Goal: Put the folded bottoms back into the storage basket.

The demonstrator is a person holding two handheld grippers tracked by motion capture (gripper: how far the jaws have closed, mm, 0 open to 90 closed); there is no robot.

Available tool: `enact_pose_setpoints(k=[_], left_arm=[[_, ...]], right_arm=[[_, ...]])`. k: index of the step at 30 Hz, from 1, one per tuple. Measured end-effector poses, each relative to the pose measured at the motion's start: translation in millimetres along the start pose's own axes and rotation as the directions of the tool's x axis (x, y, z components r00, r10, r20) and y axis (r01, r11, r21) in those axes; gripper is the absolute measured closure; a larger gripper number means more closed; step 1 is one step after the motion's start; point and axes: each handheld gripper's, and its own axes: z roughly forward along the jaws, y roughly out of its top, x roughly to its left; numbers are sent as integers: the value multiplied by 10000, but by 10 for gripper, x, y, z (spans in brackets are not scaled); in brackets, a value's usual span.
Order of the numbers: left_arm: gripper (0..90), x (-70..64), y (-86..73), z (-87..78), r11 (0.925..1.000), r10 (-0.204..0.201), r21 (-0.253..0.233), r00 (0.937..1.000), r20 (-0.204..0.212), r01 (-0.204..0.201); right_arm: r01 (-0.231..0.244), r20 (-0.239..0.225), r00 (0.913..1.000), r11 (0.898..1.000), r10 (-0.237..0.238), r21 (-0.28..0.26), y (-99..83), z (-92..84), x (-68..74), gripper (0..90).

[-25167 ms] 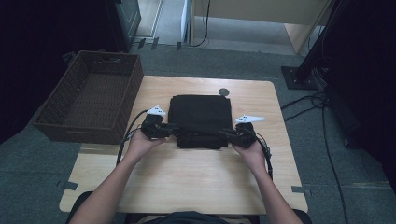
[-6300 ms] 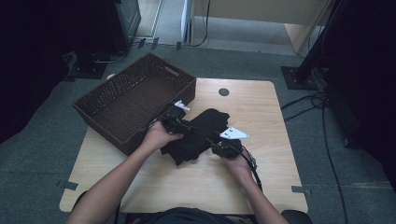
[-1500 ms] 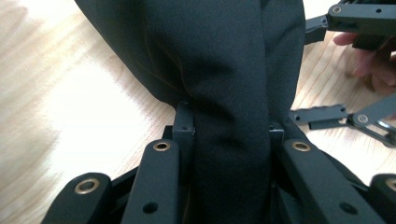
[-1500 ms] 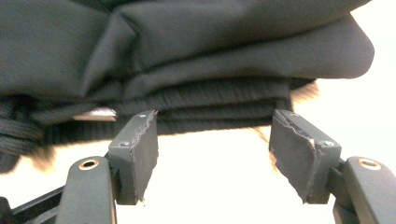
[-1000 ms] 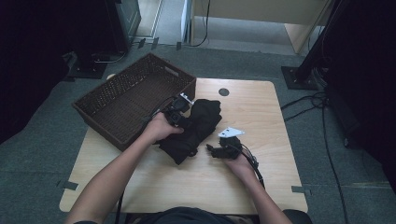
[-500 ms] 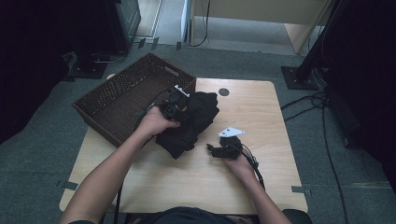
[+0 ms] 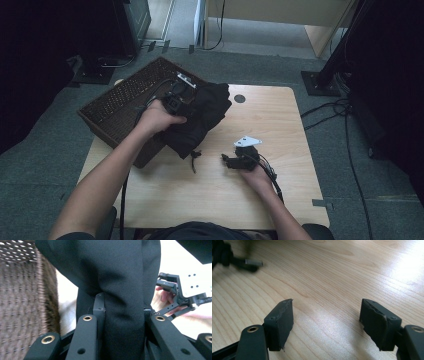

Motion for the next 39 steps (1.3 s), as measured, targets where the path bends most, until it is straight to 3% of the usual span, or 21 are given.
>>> enact_pose_setpoints(k=[12,18,27,30,34,39], left_arm=[[705,163,163,-483,9992,-4,-390,9983,-579,-19],[707,363,211,-734,9982,-163,-594,9946,-1029,102],[745,652,359,-1122,9972,-355,-714,9825,-1827,227],[747,754,409,-1221,9948,-541,-945,9844,-1675,386],[754,874,410,-1157,9958,-509,-834,9831,-1757,366],[757,1027,330,-931,9985,-509,-282,9839,-1712,467]], right_arm=[[-15,46,10000,10000,15,-3,1,0,-2,270],[-13,39,10000,10000,13,7,1,-1,-3,270],[-23,57,10000,10000,23,-9,0,0,-2,270],[-29,58,10000,10000,29,6,1,-1,-3,270],[-55,99,9999,10000,55,8,1,0,-4,270],[-59,102,9999,10000,59,4,1,0,-3,271]])
